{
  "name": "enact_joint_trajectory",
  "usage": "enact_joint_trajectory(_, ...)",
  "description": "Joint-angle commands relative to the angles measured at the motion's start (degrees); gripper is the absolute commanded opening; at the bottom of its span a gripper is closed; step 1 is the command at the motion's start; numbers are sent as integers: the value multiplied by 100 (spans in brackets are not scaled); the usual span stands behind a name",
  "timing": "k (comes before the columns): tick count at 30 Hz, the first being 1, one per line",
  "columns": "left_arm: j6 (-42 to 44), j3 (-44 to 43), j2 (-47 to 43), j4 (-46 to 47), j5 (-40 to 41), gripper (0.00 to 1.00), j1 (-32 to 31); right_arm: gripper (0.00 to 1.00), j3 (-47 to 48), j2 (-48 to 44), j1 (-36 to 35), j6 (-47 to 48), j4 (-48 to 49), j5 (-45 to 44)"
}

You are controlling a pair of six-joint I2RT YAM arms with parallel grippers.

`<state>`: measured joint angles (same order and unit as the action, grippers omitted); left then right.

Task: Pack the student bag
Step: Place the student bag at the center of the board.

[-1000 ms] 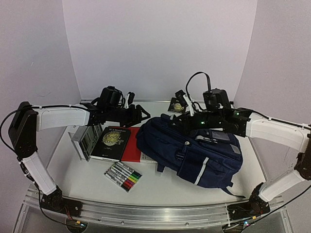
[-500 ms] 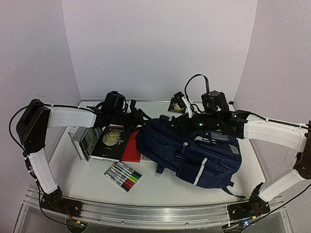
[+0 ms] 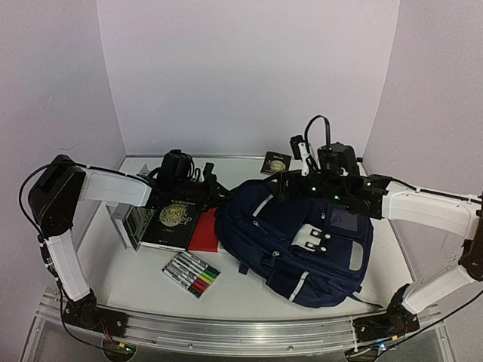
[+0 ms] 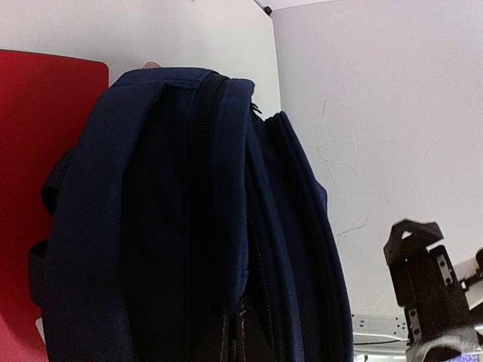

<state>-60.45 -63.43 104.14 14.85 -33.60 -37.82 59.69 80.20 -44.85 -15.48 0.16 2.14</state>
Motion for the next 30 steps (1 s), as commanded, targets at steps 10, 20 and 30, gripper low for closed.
enact_joint_trajectory(10, 1088, 531, -1081, 551, 173, 0, -15, 98, -923, -1107, 2376, -2317, -1924, -1535)
enact_joint_trajectory(20, 1304, 653, -1358, 357, 177, 0, -15, 98, -1713, -1157, 2948, -3052, -2203, -218)
enact_joint_trajectory(30, 1555, 572, -1369, 404, -4, 0, -20, 50, -2394, -1773, 2940, -3435, -1221, 675)
